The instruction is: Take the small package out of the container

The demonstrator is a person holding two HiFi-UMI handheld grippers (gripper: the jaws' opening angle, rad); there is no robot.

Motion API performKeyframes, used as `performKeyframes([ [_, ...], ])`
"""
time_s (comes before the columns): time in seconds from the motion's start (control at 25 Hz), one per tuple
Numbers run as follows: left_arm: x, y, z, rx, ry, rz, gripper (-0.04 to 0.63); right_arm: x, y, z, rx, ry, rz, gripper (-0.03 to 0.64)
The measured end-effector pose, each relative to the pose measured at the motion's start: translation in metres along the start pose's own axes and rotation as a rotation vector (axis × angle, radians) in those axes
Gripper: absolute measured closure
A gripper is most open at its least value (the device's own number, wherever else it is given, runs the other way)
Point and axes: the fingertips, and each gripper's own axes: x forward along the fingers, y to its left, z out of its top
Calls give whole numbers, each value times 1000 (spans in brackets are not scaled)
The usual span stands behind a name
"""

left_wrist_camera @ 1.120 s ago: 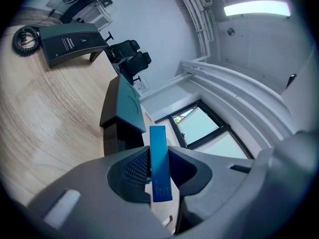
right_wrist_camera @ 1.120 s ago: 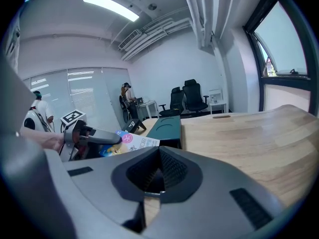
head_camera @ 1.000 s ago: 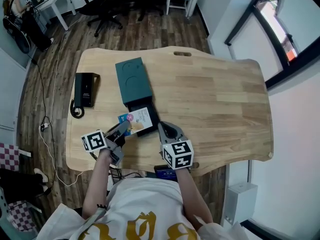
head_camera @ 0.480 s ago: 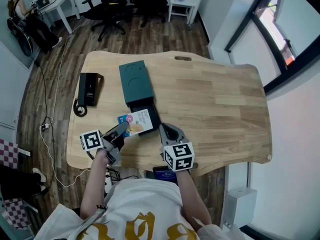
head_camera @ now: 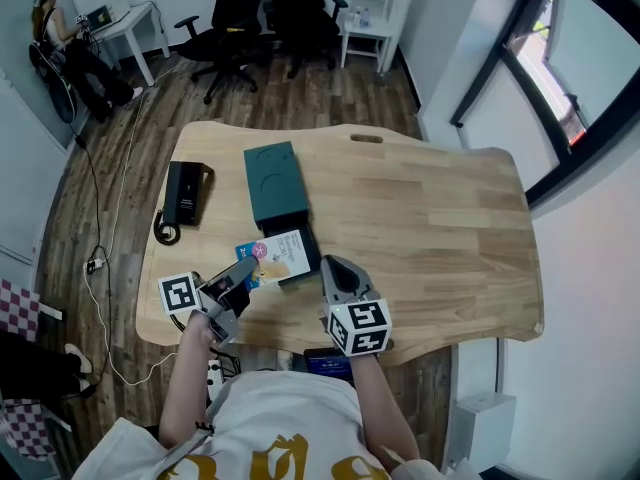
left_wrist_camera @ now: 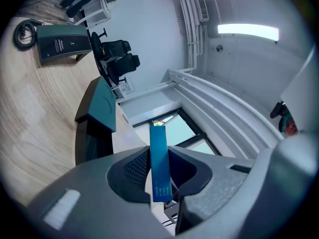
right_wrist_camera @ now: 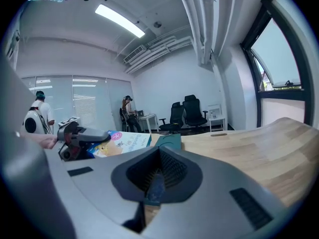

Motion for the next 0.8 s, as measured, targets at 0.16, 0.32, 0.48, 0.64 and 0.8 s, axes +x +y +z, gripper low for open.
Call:
performKeyframes([
  [0.16, 1, -14, 3, -79, -38, -99, 505, -3, -2, 10, -8, -29, -1, 614],
  [0.32, 1, -18, 2, -75, -25, -105, 505, -7, -5, 14, -11, -40, -5, 614],
  [0.48, 2, -24, 5, -65, -33, -134, 505, -10, -9, 13, -24, -41, -13, 614],
  [0.64, 2, -23, 3, -52, -24, -118, 505, -10, -5, 15, -42, -43, -9, 614],
  [0.8, 2, -21, 3, -50, -14, -111, 505, -6, -4, 16, -43, -43, -8, 614],
])
